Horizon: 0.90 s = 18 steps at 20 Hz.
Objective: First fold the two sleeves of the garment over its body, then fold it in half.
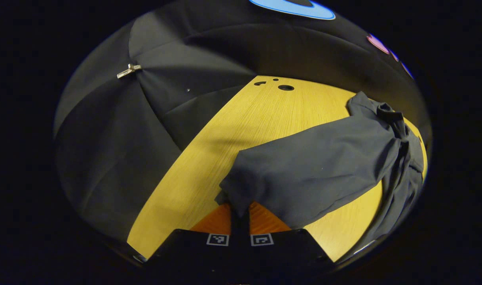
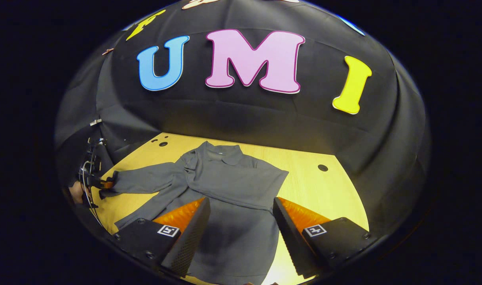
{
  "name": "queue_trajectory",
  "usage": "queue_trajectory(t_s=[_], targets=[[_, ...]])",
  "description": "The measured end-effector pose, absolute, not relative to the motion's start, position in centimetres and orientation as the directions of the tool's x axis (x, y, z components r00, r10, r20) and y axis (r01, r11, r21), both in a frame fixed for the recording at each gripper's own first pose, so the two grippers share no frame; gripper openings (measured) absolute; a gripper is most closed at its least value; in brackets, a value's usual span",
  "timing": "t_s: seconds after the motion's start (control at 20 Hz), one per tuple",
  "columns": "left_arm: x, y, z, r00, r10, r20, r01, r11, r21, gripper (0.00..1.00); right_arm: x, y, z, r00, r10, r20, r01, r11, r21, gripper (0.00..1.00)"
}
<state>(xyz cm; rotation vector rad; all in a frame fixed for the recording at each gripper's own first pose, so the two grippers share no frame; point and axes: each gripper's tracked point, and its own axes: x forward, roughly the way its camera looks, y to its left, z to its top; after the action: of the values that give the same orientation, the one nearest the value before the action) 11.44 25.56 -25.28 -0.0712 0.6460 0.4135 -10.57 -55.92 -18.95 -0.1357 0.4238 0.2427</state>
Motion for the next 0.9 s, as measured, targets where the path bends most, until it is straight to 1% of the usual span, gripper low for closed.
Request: queue_trajectory(t_s=[0.1,0.15,0.2,0.4,0.6,0.9], targets=[[11.5,25.7,-22.7,0.745,0.379,-0.548,-0.425,0.904,0.047,0.06,-10.3,-56.5,-18.8,0.884,0.212,-0.416,-0.267,0.960,-0.078,0.98],[11.7,25.7,-21.4,0.759,0.388,-0.523,-0.435,0.900,0.037,0.02,-10.3,-56.8,-18.8,0.883,0.218,-0.415,-0.270,0.960,-0.070,0.98],[11.8,25.2,-19.9,0.776,0.387,-0.498,-0.439,0.899,0.015,0.05,-10.2,-57.1,-18.8,0.882,0.219,-0.417,-0.269,0.961,-0.064,0.98],[13.1,24.0,-14.2,0.827,0.376,-0.418,-0.430,0.902,-0.041,0.05,-10.0,-59.2,-18.7,0.891,0.198,-0.409,-0.236,0.971,-0.045,0.98],[15.4,21.6,-9.3,0.870,0.347,-0.351,-0.396,0.915,-0.075,0.05,-10.5,-61.5,-18.9,0.896,0.177,-0.408,-0.201,0.980,-0.016,0.98],[20.7,14.5,-3.5,0.929,0.260,-0.264,-0.288,0.955,-0.073,0.05,-11.7,-65.7,-19.1,0.907,0.117,-0.404,-0.130,0.992,-0.004,0.98]])
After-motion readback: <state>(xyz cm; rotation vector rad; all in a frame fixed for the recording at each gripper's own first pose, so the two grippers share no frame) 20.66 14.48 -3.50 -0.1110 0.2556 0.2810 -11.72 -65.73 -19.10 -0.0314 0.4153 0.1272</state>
